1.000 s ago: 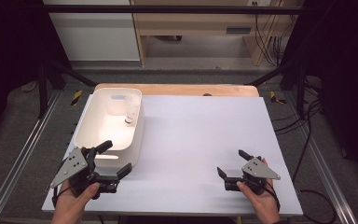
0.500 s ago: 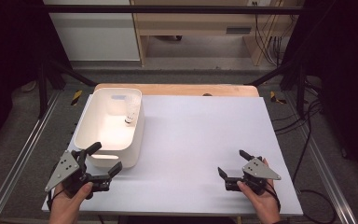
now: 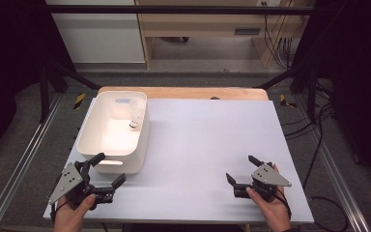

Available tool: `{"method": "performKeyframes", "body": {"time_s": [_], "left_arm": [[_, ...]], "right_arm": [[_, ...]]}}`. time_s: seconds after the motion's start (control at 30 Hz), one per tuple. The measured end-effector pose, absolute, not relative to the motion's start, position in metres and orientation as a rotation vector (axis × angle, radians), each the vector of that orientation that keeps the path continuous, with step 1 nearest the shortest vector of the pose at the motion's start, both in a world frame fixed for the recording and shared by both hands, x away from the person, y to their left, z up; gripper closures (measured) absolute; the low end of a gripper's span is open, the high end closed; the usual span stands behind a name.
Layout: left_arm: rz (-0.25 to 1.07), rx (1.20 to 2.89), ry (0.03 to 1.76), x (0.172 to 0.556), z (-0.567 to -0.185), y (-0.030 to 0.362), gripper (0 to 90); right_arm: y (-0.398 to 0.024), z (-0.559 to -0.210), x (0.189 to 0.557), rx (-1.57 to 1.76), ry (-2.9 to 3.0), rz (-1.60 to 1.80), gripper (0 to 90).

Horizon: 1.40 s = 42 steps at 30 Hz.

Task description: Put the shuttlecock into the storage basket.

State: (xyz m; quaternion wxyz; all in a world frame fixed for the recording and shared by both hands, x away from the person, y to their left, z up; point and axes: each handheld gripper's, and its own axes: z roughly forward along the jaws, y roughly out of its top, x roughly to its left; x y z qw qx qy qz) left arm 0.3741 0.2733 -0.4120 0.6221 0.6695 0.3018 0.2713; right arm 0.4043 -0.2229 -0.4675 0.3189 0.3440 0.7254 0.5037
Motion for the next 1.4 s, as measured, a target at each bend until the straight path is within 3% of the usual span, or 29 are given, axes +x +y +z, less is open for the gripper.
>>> {"method": "performKeyframes", "body": {"time_s": [1.4], "left_arm": [[0.657,1.524,0.705,0.377,-0.448,0.292,2.2]], "right_arm": [[-0.23,-0.462,0.397,0.883,1.888,1.346,3.4]]}}
